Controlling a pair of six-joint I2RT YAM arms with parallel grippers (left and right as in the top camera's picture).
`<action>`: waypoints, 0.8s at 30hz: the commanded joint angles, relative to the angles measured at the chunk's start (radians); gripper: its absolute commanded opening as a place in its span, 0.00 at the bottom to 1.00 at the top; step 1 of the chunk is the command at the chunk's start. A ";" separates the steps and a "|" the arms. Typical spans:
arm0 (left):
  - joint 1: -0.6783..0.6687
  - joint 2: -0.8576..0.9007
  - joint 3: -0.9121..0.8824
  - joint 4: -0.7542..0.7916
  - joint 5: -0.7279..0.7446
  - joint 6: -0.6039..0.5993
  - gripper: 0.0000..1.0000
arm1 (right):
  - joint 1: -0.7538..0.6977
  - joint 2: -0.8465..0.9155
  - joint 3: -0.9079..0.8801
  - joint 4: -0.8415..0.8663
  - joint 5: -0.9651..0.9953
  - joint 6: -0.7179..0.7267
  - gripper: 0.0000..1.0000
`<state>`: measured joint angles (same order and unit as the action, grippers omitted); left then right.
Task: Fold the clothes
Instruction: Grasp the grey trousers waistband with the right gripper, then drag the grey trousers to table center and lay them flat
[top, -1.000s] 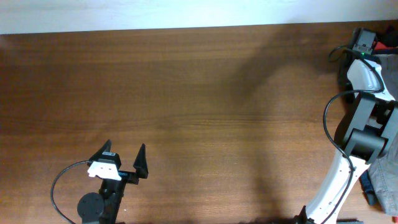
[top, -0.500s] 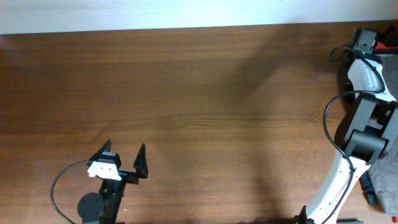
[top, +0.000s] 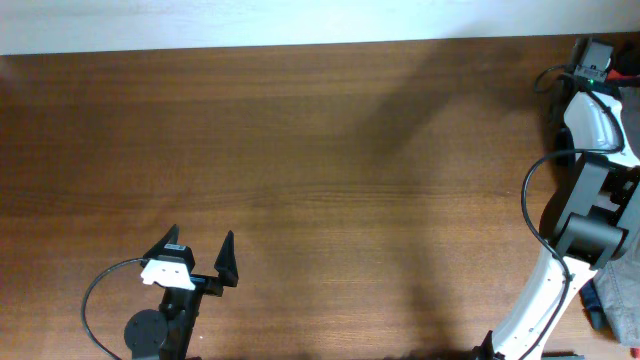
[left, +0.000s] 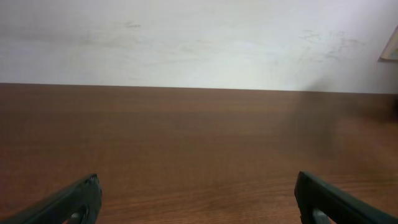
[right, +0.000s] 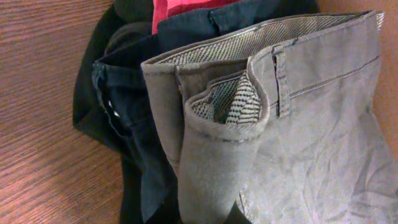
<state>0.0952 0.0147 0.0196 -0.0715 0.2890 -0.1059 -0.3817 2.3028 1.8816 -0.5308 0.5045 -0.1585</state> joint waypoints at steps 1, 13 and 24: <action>0.006 -0.008 0.003 -0.013 0.019 -0.009 0.99 | 0.008 -0.041 0.022 -0.008 -0.063 0.010 0.24; 0.006 -0.008 0.003 -0.013 0.019 -0.009 0.99 | 0.017 -0.049 0.022 -0.035 -0.082 0.017 0.04; 0.006 -0.008 0.003 -0.013 0.019 -0.010 0.99 | 0.149 -0.242 0.022 -0.107 -0.272 0.206 0.04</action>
<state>0.0952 0.0147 0.0196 -0.0715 0.2890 -0.1059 -0.3199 2.1822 1.8812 -0.6376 0.3672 -0.0357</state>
